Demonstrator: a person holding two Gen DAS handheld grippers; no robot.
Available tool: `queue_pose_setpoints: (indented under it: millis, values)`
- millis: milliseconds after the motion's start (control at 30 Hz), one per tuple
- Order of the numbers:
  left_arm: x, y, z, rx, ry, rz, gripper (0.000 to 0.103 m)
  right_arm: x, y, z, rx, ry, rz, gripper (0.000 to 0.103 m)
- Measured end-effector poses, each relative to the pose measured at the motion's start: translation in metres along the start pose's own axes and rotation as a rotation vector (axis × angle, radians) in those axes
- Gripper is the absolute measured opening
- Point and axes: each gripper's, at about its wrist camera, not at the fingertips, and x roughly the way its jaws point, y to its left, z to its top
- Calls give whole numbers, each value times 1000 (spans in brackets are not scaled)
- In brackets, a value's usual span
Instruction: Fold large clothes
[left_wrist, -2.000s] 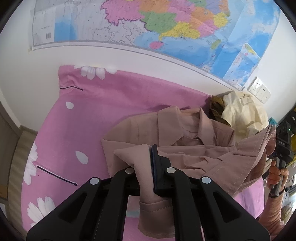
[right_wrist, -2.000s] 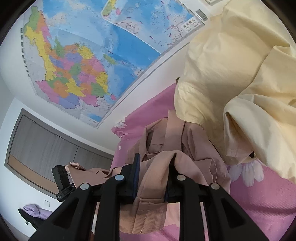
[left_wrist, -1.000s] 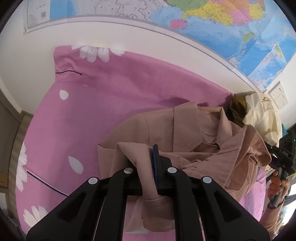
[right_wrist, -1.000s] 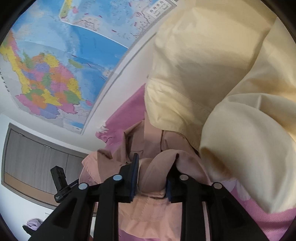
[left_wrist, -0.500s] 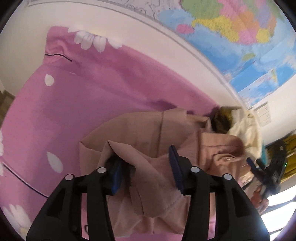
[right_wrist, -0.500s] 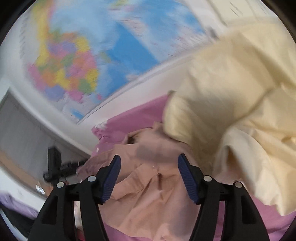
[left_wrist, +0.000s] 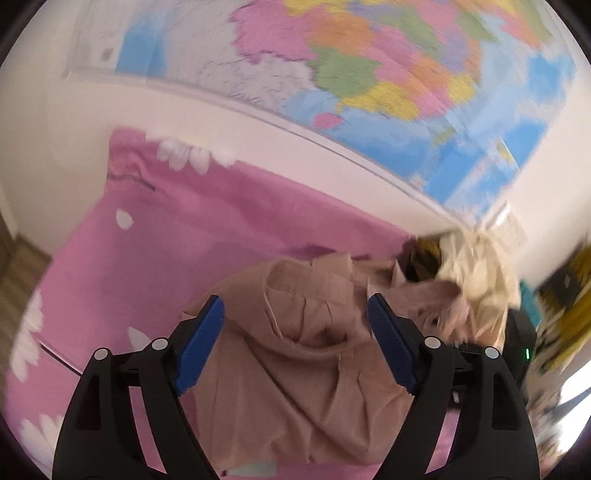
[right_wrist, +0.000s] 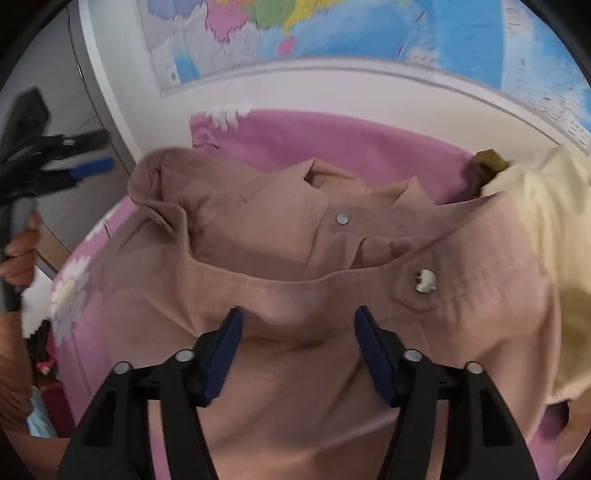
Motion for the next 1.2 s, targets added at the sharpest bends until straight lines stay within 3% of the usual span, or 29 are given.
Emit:
queue_pose_setpoints:
  millis: [33,67,167,300,400,533,667,733,800,900,967,1067,1100,1167,1200]
  values:
    - [0,-7,-4,45,7,13,80,7,-1,2,-5,9,-11,19]
    - [2,-15,-8,97,18,23,80,10,-1,3,-1,18,-3,10]
    - [13,-29,-19,200,67,16,81,6,-5,10,10,-21,-12,5]
    - [33,-47,-33,324,127,21,81,-25,-6,31,11,-138,-48,4]
    - [52,-45,-30,327,154,51,81,-32,-7,50,3,-198,-85,4]
    - [75,-29,-20,264,175,90,78,-2,-24,59,43,-146,-138,4]
    - [99,-6,-22,223,212,199,68,44,-37,58,88,-37,-120,6]
    - [108,4,-27,219,229,253,62,55,-37,55,86,14,-120,28]
    - [111,13,-30,197,242,256,62,47,-34,50,72,-8,-136,41]
    - [107,17,-33,194,235,241,61,6,-39,39,73,-88,-123,42]
    - [103,14,-33,203,227,217,66,-15,-45,32,72,-127,-127,47]
    - [106,4,-32,243,212,231,72,-20,-54,20,48,-89,-172,48]
    - [111,1,-31,255,219,250,72,-13,-55,16,28,-61,-224,45]
    - [120,1,-29,246,235,255,66,0,-56,10,5,-13,-274,36]
    - [124,2,-28,240,238,250,57,7,-57,9,0,-9,-296,22]
